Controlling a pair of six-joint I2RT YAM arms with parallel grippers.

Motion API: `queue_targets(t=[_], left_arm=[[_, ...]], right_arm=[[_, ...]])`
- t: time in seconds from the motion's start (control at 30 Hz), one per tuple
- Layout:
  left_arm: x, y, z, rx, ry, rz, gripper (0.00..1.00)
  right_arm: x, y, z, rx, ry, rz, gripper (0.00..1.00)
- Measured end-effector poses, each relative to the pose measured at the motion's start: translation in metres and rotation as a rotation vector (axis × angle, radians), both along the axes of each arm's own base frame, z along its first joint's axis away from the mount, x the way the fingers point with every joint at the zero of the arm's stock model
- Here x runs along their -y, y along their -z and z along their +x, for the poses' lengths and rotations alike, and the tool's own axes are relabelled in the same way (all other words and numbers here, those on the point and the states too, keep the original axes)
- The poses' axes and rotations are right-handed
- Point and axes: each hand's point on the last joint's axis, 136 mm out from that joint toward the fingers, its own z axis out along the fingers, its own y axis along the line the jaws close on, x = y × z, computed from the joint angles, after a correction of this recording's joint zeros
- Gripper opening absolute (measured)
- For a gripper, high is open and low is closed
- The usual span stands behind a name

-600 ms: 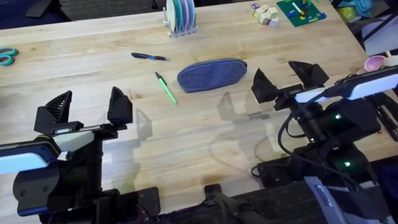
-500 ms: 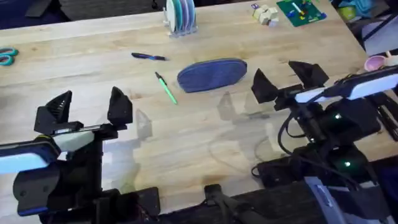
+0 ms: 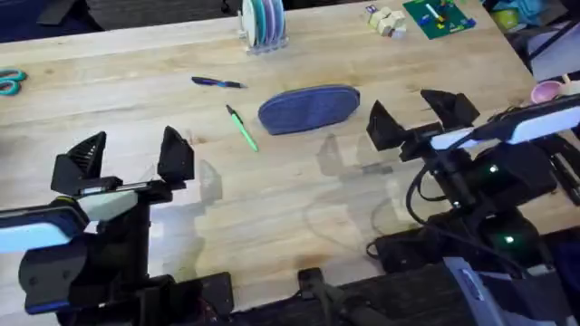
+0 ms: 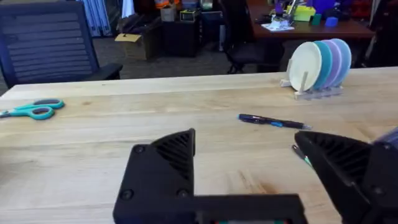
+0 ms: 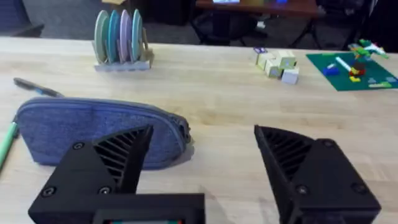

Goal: Unzip the bag, pick up the pens from the table one at a time and place them inside, then zip the bag closed.

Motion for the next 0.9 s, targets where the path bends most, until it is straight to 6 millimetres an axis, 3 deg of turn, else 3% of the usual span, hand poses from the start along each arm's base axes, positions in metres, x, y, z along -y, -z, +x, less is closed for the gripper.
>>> queue_targets(t=[0.1, 0.2, 0.47, 0.67, 0.9], left_arm=[[0.002, 0.000, -0.002, -0.033, 0.010, 0.001, 0.993], [0.002, -0.018, -0.009, -0.036, 0.013, 0.004, 0.993], [0.002, -0.094, -0.021, 0.001, 0.013, 0.020, 0.994], [0.002, -0.132, -0.009, -0.019, 0.013, 0.023, 0.993], [0.007, -0.166, 0.019, -0.060, 0.038, 0.022, 0.993]], right_arm=[[-0.001, 0.000, -0.004, -0.040, -0.007, 0.002, 0.998], [-0.002, -0.005, -0.010, -0.085, -0.012, 0.003, 0.997], [-0.003, -0.073, -0.030, -0.141, -0.014, 0.007, 0.998], [-0.003, -0.106, -0.033, -0.233, -0.014, 0.008, 0.998], [-0.003, -0.134, -0.020, -0.262, -0.017, 0.009, 0.998]])
